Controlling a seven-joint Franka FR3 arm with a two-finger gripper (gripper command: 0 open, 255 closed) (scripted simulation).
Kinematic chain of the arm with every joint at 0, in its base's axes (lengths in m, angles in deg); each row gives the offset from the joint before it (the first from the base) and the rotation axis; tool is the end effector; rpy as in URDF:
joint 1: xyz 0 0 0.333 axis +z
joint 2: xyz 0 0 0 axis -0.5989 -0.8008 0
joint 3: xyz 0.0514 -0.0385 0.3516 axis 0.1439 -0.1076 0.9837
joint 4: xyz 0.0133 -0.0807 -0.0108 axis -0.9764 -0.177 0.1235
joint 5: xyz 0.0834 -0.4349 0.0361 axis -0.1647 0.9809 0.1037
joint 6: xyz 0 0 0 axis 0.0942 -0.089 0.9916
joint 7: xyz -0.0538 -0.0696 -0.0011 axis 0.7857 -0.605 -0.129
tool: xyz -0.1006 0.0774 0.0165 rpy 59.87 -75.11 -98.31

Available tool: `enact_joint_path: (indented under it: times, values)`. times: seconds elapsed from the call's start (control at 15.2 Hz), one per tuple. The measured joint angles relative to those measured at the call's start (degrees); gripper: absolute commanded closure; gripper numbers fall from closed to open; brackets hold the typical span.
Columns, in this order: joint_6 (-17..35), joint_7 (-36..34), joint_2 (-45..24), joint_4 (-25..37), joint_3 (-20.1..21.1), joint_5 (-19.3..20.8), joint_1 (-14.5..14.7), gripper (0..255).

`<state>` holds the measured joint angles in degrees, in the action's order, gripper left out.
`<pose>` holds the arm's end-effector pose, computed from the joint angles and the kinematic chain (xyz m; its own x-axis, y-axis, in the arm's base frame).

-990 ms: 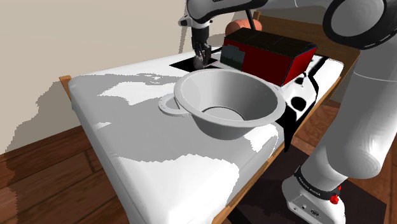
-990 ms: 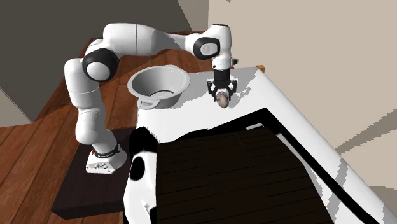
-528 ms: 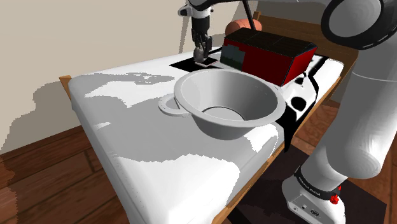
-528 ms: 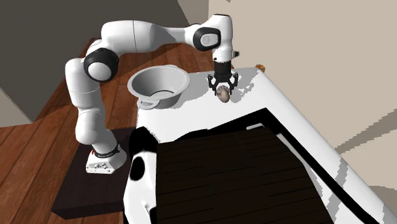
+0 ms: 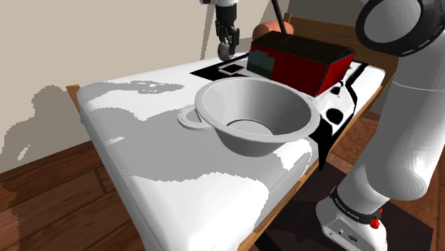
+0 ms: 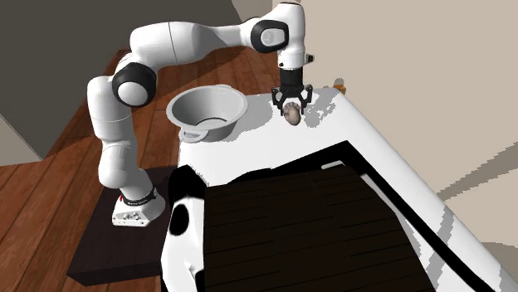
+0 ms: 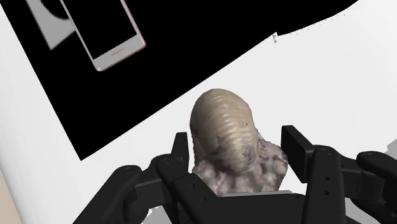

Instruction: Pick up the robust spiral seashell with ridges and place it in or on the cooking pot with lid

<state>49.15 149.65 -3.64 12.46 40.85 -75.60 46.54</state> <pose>0.6920 0.0657 0.6203 0.1912 0.9622 -0.1942 0.9798 -0.1754 0.0956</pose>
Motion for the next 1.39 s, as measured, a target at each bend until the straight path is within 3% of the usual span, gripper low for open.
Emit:
enact_joint_path:
  times: [0.86,1.39]
  values:
    - [-13.33,2.65,-6.43,20.02,-0.18,-0.10,0.14,255]
    - [-9.05,-3.79,11.13,-3.10,2.03,0.77,3.71,255]
